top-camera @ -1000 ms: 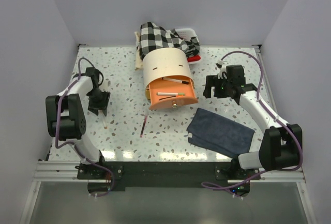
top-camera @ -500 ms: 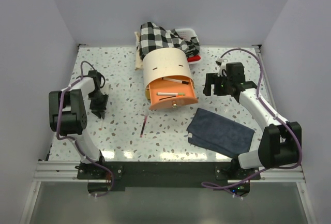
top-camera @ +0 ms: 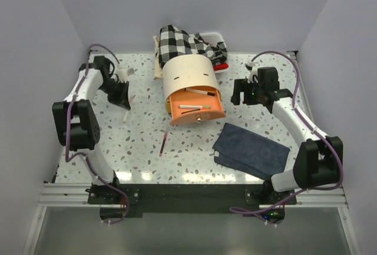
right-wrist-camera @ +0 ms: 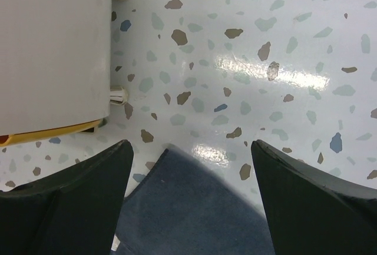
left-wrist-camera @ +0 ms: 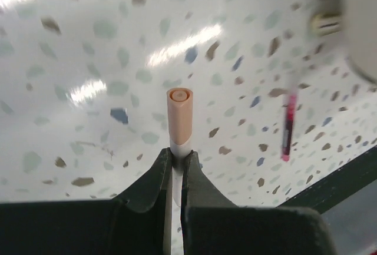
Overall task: Sort the stationery into containers
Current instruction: Place the pen in the drawer, then pick up the pen from the center of the board, then place the pen in the drawer.
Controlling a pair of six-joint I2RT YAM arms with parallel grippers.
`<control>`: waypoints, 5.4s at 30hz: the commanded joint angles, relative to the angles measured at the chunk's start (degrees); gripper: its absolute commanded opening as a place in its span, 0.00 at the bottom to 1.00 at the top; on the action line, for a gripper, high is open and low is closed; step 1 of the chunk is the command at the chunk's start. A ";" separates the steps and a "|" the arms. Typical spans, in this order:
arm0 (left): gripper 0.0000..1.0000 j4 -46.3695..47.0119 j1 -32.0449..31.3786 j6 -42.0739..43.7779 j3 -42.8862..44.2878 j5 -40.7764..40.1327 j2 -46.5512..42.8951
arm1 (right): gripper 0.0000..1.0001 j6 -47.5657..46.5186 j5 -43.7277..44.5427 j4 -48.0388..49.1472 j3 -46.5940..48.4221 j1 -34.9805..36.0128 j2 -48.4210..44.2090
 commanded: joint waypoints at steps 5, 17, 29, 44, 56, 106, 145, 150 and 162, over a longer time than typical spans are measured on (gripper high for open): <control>0.00 -10.97 -7.73 15.17 32.70 24.51 -1.64 | 0.86 0.14 -0.74 2.20 0.69 -0.25 -0.85; 0.00 -4.14 -28.14 17.32 43.10 25.67 -4.28 | 0.85 0.31 -0.48 1.41 -2.56 -0.25 -5.86; 0.04 -3.08 -38.08 18.03 35.64 19.88 -3.49 | 0.86 0.31 -0.13 1.49 -6.08 -0.25 -9.37; 0.81 26.08 -37.30 -1.29 8.99 -22.72 -30.42 | 0.86 0.14 -0.22 1.40 -7.75 -0.60 -9.64; 0.75 25.30 -23.40 -30.31 -26.21 -13.45 -35.05 | 0.86 -0.65 -0.48 0.62 -5.47 -0.69 -6.30; 0.35 35.60 -31.85 -42.80 -46.28 -26.80 -19.48 | 0.86 -1.80 0.31 0.79 -5.64 -0.69 -2.79; 0.00 24.33 -24.56 -19.45 -17.21 -26.98 -31.60 | 0.86 -2.06 -1.79 2.90 -2.48 -0.95 -2.70; 0.00 35.11 -23.40 -9.16 -13.50 -21.14 -35.74 | 0.87 -4.69 -2.24 2.55 -1.86 -0.95 -4.01; 0.00 31.55 -24.19 7.99 5.04 18.52 -32.50 | 0.86 -5.75 -2.42 1.67 -5.99 -0.86 -9.63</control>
